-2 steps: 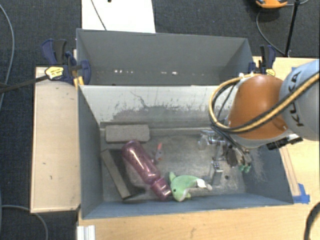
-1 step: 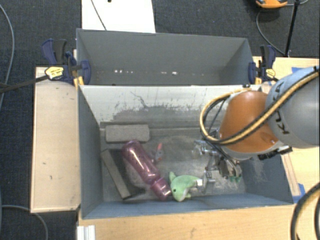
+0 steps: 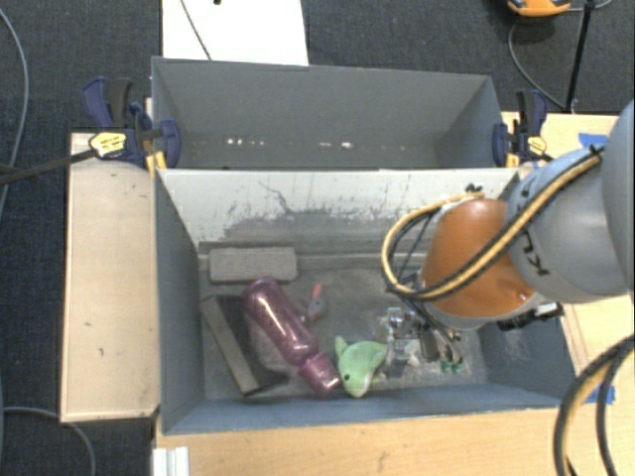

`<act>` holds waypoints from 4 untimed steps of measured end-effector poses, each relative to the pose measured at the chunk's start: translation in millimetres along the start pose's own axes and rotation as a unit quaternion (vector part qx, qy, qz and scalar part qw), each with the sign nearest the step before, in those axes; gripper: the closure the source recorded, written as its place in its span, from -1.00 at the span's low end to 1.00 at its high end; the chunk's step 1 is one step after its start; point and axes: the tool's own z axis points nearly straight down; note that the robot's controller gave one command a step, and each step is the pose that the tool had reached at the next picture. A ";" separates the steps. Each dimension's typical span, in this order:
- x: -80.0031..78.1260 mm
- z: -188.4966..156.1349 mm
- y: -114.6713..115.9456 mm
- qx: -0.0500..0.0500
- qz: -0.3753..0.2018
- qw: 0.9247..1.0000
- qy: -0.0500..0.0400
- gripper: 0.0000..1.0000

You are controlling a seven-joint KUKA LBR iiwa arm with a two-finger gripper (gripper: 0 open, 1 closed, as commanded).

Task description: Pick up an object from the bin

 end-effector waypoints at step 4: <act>-1.5 -236.1 4.7 0.000 0.045 0.999 -0.003 1.00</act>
Offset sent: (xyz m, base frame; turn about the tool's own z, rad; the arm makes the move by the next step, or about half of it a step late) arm -0.0011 0.0021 0.0900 -0.0356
